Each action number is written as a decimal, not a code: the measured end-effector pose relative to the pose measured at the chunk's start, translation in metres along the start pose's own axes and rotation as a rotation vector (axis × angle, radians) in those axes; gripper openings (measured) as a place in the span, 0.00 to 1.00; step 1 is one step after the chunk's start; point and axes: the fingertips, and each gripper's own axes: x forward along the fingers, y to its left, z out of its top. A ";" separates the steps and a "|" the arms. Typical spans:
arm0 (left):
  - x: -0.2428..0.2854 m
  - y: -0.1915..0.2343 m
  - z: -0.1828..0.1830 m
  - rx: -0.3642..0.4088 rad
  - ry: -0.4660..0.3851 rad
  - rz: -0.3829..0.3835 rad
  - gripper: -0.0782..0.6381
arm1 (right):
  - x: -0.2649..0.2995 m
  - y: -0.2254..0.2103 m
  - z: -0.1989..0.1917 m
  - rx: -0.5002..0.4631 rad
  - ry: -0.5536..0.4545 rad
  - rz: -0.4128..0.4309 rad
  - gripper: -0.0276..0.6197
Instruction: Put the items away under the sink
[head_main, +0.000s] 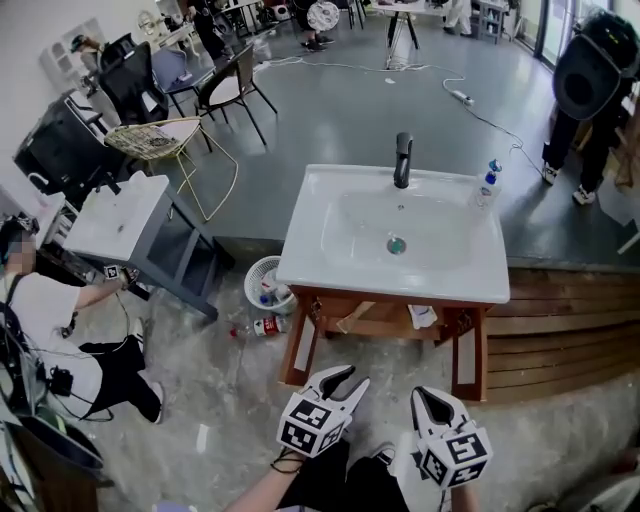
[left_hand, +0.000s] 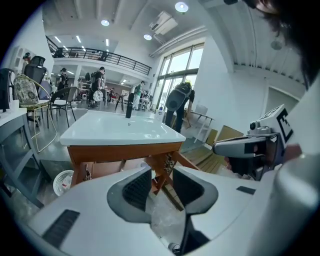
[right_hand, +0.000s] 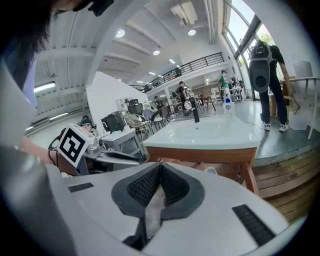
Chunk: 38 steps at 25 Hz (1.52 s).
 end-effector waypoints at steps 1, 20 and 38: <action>-0.006 -0.003 0.003 0.003 -0.002 0.000 0.31 | -0.007 0.002 0.004 0.000 -0.006 -0.001 0.07; -0.074 -0.085 0.031 0.049 -0.095 -0.003 0.30 | -0.103 0.041 0.026 -0.012 -0.095 0.000 0.07; -0.126 -0.098 0.009 0.090 -0.081 0.018 0.30 | -0.095 0.085 0.028 -0.052 -0.116 0.080 0.07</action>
